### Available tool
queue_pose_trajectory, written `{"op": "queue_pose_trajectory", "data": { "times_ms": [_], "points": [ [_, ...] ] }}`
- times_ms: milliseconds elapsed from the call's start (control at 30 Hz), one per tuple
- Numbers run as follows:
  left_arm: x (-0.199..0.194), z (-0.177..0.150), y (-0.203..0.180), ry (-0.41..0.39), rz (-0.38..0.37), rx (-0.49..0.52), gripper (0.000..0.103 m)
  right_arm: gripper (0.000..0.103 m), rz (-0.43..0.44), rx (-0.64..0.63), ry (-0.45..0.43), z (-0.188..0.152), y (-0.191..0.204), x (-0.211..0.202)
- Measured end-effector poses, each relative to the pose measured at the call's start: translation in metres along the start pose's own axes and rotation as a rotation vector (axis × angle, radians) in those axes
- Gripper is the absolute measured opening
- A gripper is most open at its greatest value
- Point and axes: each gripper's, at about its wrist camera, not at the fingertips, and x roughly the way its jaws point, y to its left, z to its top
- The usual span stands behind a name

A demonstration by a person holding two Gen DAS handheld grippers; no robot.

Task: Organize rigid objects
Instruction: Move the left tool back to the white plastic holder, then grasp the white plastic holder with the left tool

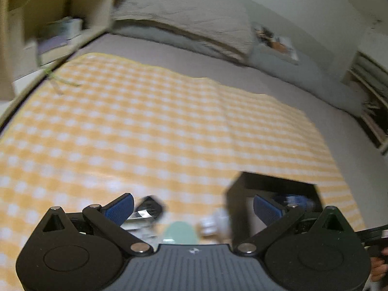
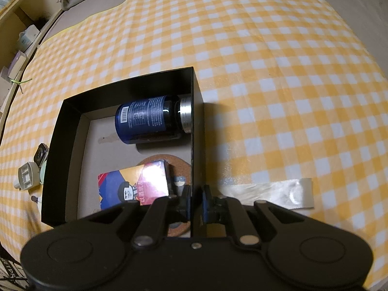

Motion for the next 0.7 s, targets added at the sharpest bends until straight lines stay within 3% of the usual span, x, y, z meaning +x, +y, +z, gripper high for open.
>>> {"op": "queue_pose_trajectory", "data": {
  "times_ms": [100,267,700],
  "points": [
    [0.007,-0.01,0.028,0.03,0.087,-0.069,0.103,0.009,0.001,0.001,0.0,0.0,0.0,0.0],
    [0.019,-0.029,0.064,0.109,0.15,-0.185,0.103,0.009,-0.004,0.0,-0.001,0.0,0.001,0.001],
    [0.038,-0.046,0.047,0.101,0.219,-0.105,0.103,0.009,-0.013,-0.006,-0.003,-0.001,0.001,0.0]
  ]
}}
